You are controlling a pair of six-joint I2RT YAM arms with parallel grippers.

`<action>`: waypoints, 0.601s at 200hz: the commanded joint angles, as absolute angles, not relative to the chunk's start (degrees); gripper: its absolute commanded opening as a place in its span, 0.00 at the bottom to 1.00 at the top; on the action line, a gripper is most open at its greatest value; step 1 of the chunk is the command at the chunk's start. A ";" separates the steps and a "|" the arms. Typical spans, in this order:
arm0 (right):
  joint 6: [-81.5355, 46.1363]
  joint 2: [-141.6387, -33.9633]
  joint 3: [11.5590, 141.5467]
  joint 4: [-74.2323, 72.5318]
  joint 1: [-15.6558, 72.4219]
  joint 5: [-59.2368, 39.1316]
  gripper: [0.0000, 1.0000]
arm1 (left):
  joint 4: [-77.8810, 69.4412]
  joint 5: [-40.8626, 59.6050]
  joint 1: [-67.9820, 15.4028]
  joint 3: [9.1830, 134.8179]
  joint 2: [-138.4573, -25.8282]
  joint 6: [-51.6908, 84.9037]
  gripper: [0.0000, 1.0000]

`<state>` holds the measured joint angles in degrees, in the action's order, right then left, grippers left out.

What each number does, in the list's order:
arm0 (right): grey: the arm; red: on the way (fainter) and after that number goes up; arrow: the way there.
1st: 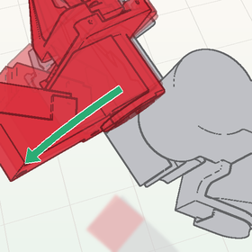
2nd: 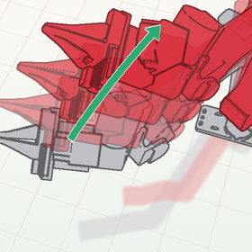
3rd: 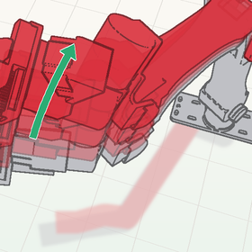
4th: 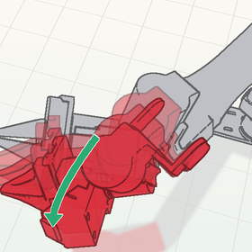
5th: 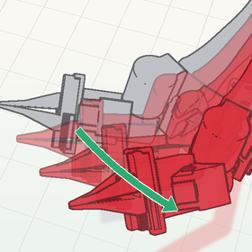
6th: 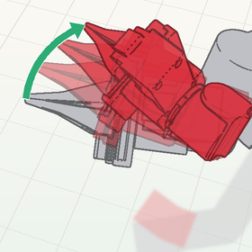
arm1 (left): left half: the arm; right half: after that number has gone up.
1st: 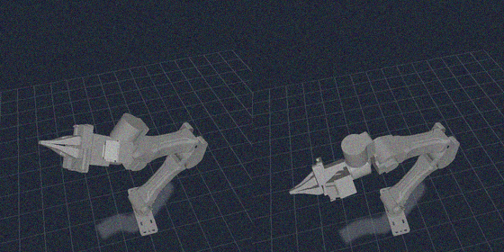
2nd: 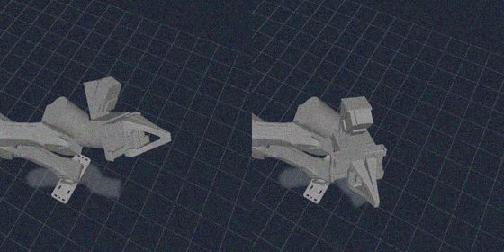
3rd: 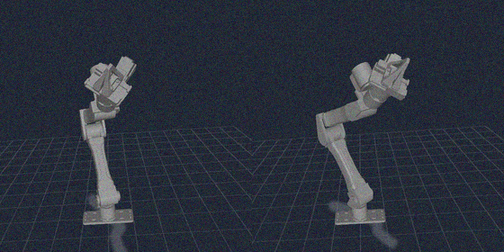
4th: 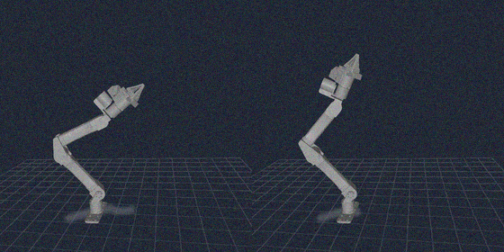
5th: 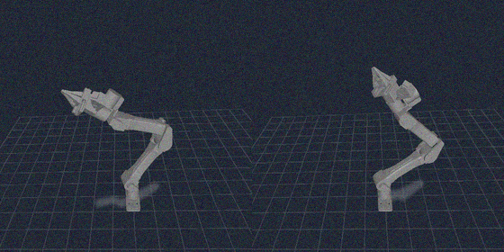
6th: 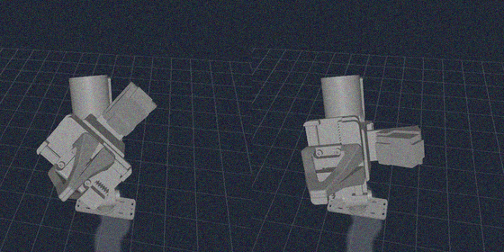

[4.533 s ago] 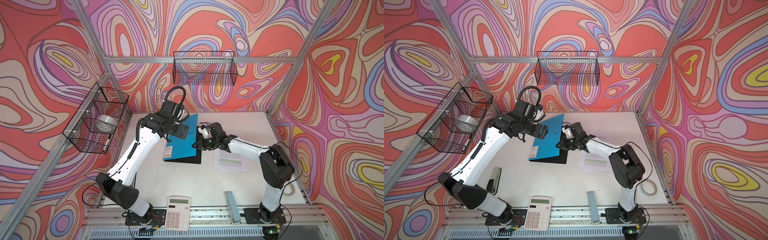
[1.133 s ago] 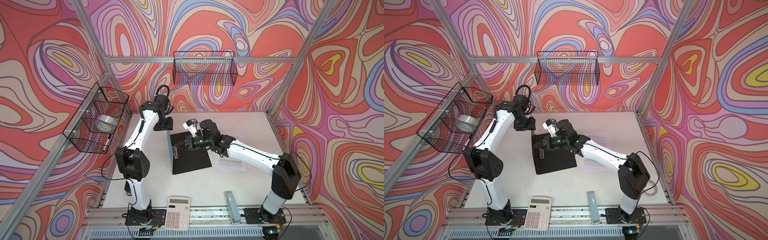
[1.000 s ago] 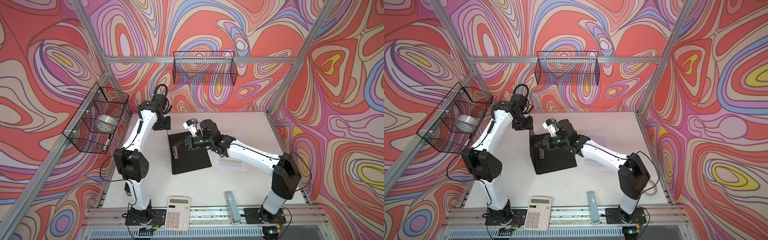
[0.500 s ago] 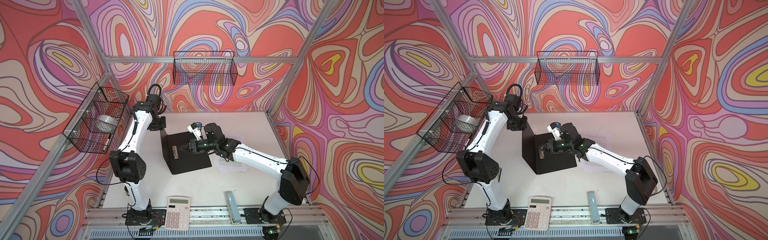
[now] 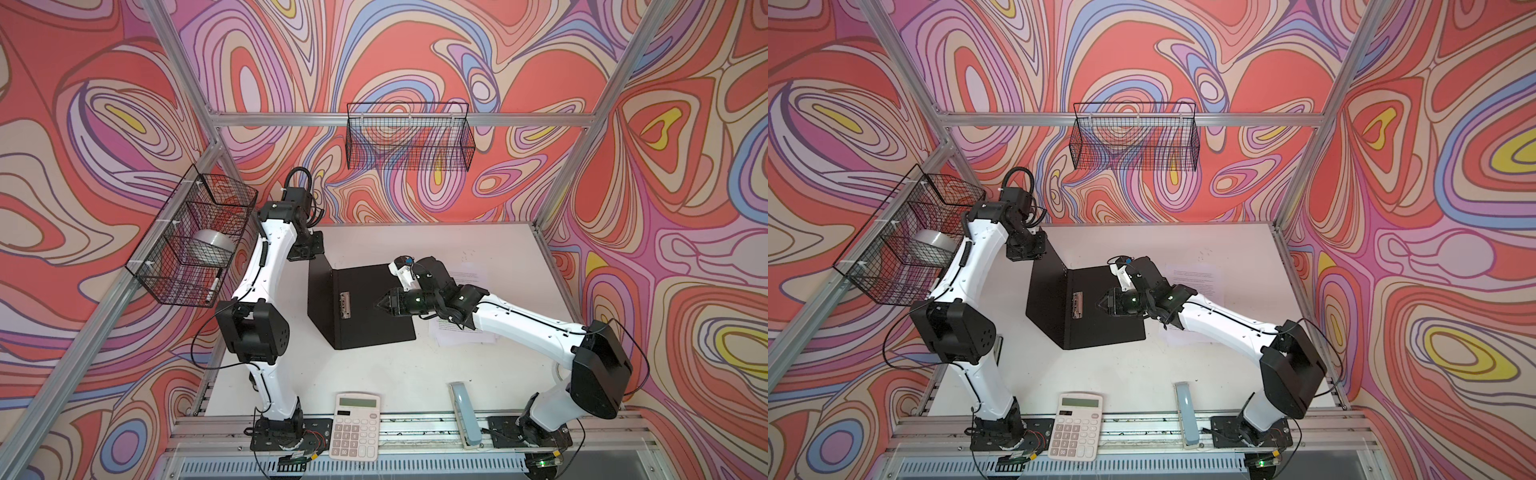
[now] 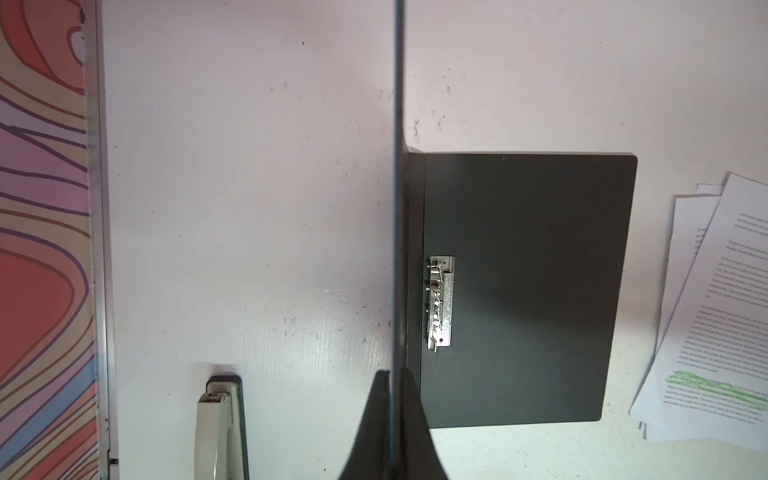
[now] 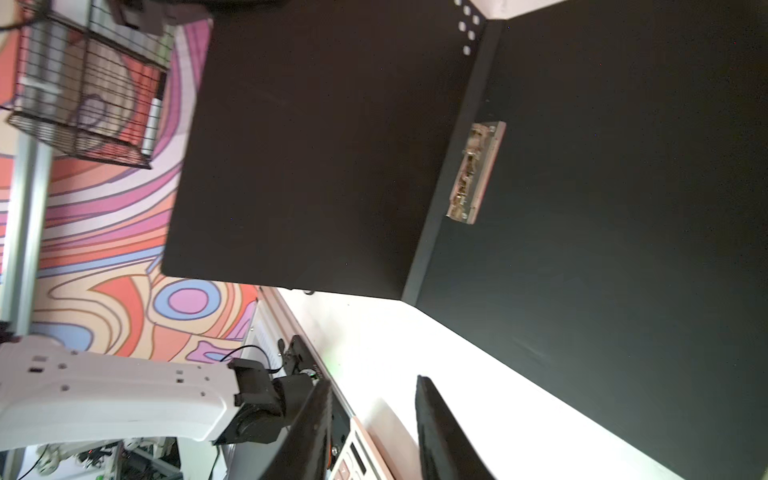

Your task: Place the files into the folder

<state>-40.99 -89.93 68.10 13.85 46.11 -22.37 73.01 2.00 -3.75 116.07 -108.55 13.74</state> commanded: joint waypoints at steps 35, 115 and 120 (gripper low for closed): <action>-39.95 -89.82 66.97 18.63 46.38 -16.04 0.35 | 73.59 8.77 -2.90 119.52 -111.18 12.86 0.00; -40.00 -95.51 72.21 24.43 46.39 -12.15 0.34 | 72.92 14.90 -2.46 122.59 -113.34 14.70 0.00; -39.95 -96.04 72.80 24.75 46.37 -12.12 0.34 | 73.07 14.84 -2.46 122.61 -113.31 14.61 0.00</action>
<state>-40.53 -93.73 69.49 21.80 46.11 -14.55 72.53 11.99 -2.90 120.40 -112.25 13.80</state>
